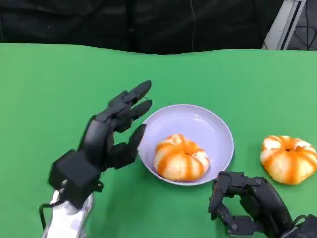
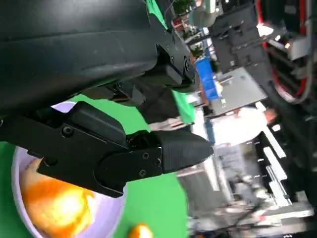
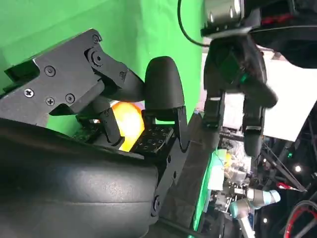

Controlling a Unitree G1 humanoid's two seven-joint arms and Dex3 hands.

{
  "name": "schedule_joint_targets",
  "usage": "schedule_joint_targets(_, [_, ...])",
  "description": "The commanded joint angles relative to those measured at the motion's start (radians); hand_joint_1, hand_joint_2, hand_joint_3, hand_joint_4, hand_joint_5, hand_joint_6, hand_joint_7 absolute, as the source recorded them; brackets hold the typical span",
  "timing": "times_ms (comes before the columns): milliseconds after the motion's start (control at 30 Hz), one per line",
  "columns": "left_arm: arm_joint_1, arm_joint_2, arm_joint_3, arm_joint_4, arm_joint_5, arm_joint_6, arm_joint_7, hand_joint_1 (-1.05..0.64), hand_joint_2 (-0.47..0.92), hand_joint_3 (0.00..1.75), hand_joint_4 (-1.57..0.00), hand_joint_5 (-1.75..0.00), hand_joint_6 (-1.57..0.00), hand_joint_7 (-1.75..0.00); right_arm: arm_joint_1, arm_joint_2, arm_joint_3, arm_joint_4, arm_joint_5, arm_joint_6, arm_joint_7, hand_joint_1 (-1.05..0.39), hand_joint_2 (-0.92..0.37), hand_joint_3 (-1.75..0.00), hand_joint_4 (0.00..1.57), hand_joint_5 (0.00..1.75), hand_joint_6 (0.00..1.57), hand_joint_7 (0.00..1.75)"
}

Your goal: Grasp the bread from the table and place it into the plate.

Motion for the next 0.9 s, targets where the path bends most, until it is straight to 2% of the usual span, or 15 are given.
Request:
schedule_joint_targets(33, [0.088,-0.004,0.019,-0.082,-0.09,-0.037,-0.086,-0.8,0.92,0.61,-0.6,-0.05,-0.46,-0.01,0.006,-0.014,-0.006,-0.005,0.015,-0.006,0.007,-0.15,-0.53,-1.1,0.82,1.6,0.85,1.34])
schedule_joint_targets(267, [0.217,0.006,0.036,-0.165,-0.172,-0.047,-0.198,-0.77,0.92,0.6,-0.62,-0.04,-0.46,-0.01,0.008,-0.013,-0.007,-0.004,0.018,-0.004,0.016,-0.16,-0.53,-1.1,0.82,1.59,0.85,1.33])
schedule_joint_targets(533, [0.252,0.012,0.09,-0.036,-0.266,-0.151,-0.373,-0.75,0.92,0.57,-0.61,-0.02,-0.4,0.0,0.003,-0.015,-0.011,0.002,0.018,-0.012,0.016,-0.15,-0.52,-1.12,0.82,1.6,0.84,1.34])
schedule_joint_targets(900, [0.263,-0.019,0.138,0.061,-0.306,-0.201,-0.491,-0.67,0.92,0.54,-0.62,-0.01,-0.42,-0.01,0.007,-0.015,-0.015,-0.001,0.022,-0.005,0.02,-0.15,-0.52,-1.11,0.82,1.6,0.85,1.33])
